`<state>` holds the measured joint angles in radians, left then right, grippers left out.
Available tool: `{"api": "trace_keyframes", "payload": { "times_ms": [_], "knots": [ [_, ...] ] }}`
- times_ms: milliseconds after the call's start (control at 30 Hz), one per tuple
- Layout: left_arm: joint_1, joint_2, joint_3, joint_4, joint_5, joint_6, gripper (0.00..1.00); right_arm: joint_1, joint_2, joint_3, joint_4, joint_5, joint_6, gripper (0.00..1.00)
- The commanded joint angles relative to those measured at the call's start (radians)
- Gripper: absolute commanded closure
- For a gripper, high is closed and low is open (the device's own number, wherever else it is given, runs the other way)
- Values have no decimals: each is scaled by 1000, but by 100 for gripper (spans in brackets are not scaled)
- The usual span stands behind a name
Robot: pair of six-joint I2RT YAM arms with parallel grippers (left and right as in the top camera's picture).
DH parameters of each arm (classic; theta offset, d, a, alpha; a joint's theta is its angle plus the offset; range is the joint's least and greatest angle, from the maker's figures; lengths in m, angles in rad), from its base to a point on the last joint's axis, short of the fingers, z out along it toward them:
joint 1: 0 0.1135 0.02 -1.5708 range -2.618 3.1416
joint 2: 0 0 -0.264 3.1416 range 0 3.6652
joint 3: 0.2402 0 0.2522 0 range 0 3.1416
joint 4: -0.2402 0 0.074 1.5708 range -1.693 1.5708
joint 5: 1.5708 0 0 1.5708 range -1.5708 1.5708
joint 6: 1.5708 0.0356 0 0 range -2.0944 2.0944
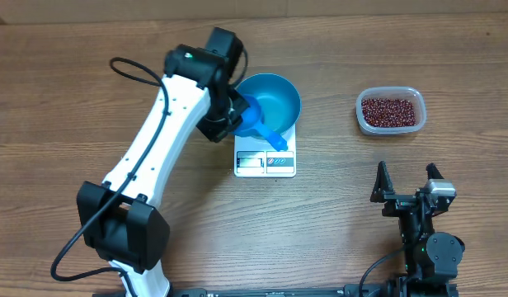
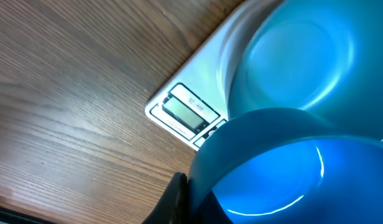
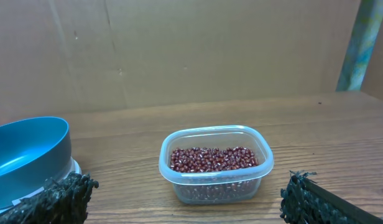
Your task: Scoop item into bowl and weigh 150g on scale
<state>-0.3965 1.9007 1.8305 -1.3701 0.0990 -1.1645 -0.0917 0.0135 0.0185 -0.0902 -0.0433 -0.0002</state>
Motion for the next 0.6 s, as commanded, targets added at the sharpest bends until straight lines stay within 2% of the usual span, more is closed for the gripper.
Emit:
{"api": "trace_keyframes", "payload": {
  "times_ms": [0, 133, 367, 567],
  "knots": [
    [-27, 0, 21, 5, -66, -55, 96, -5, -11, -10, 7, 6, -4, 0],
    [-64, 0, 21, 6, -140, -55, 96, -5, -11, -10, 8, -4, 31, 0],
    [-77, 0, 21, 18, -146, -54, 96, -5, -11, 8, 88, -4, 193, 0],
    [-77, 0, 22, 25, -142, -43, 96, -5, 11, 179, -84, -67, 271, 0]
  ]
}}
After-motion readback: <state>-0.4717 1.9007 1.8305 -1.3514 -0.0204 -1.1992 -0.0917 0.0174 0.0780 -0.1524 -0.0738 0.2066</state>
